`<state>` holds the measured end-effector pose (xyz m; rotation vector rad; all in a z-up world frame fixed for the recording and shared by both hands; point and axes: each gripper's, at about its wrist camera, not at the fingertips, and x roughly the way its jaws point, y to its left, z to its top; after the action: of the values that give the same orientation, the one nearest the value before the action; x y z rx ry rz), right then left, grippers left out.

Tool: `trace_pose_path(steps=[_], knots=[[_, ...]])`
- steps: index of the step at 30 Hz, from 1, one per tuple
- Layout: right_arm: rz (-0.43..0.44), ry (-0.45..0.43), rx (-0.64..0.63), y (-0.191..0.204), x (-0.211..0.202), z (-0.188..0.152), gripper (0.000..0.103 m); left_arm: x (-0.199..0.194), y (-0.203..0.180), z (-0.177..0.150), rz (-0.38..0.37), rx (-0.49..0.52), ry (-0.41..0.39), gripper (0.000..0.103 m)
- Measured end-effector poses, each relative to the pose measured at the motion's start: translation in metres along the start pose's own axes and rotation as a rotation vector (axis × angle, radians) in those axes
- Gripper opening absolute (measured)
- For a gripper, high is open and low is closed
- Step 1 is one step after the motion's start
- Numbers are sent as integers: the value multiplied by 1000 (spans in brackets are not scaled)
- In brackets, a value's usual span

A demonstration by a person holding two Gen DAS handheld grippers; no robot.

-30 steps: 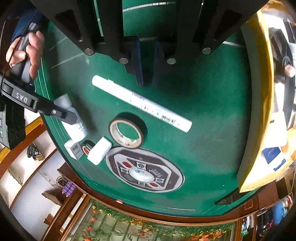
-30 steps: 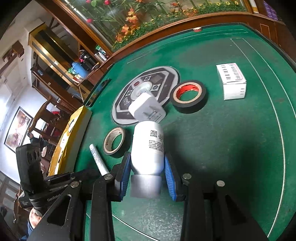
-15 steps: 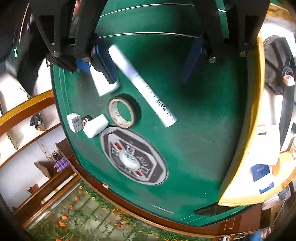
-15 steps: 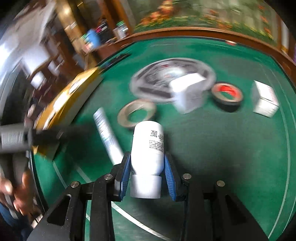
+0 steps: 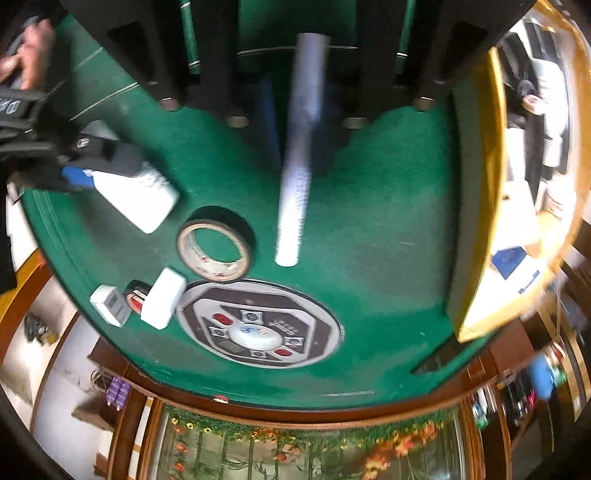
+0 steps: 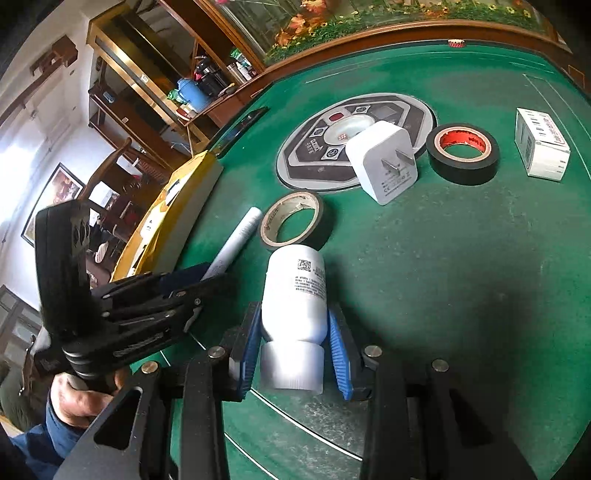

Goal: Organize rigid objects
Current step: 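Grasp the white tube with the left tool while the right holds the bottle, then lower the white tube into the tray with the left tool while the right drops the bottle there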

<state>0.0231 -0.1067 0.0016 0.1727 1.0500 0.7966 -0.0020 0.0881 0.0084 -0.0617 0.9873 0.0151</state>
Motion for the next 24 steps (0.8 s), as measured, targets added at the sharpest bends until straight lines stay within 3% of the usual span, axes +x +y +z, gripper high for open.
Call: trace_pose_path(steps=[3,9,24], knots=[[4,0,-7,1,-2,-1,34,-3,1,-4,-7,10,-10,14],[0,-15,8,2,-1,0,34,-8,1,-6,-133,-34,-12,14],[1,-51,19,3,-4,1,34,-42,8,-6,-241,-103,-81,14]])
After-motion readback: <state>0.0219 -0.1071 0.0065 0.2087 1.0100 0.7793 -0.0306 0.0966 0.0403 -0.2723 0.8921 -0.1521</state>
